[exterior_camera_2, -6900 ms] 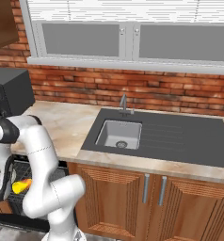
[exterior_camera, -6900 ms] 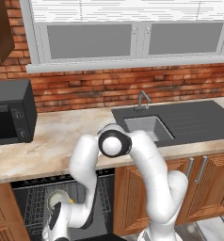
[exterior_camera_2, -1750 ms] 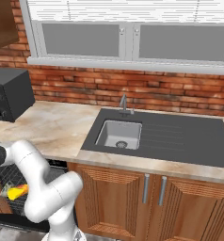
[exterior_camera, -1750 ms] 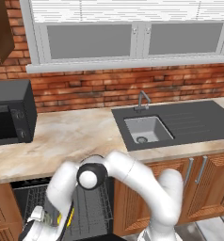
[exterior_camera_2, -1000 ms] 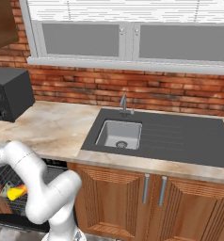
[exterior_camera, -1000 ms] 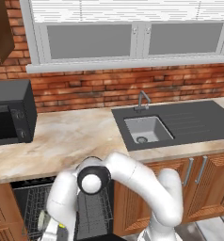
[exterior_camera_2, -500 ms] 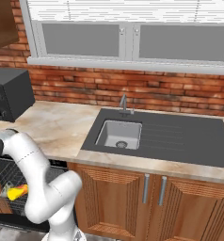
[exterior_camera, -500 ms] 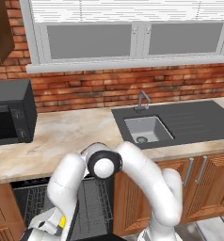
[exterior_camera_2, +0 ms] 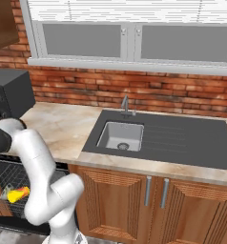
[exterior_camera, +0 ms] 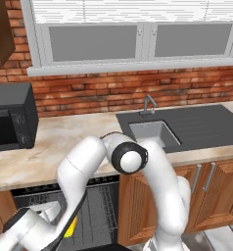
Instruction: Pick up the cup and bowl from the counter, place them in the dishwasher, and close the dishwasher door.
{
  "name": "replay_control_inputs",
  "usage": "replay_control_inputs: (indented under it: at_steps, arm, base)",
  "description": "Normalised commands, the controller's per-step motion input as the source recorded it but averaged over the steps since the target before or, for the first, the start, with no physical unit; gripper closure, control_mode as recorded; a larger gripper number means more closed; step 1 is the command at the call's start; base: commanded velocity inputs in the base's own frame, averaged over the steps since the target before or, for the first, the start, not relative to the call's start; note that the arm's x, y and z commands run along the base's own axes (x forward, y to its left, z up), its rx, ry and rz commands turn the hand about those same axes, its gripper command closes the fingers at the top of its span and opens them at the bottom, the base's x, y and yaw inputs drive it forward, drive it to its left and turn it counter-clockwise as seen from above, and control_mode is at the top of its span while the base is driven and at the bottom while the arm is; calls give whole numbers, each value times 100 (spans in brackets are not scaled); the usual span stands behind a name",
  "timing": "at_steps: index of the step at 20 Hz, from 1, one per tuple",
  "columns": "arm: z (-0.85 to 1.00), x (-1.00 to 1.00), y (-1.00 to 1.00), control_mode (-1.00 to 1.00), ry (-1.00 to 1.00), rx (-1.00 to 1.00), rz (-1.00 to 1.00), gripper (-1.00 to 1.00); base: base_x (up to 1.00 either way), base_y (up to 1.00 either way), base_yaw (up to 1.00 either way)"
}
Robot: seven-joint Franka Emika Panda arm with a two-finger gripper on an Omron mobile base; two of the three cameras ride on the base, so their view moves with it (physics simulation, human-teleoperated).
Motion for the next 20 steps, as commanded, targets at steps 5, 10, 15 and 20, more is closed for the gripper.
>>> replay_control_inputs:
  at_steps: [5, 10, 15, 20]
  arm:
    - [-12, 0, 14, -100, 26, 32, -3, -100]
    - [-25, 6, 15, -100, 31, 23, -3, -100]
    - [-6, 7, 1, -100, 21, 20, -2, -100]
    - [-10, 8, 0, -100, 20, 19, 0, -100]
  base:
    - [0, 0, 0]
    - [0, 0, 0]
    - [0, 0, 0]
    - [0, 0, 0]
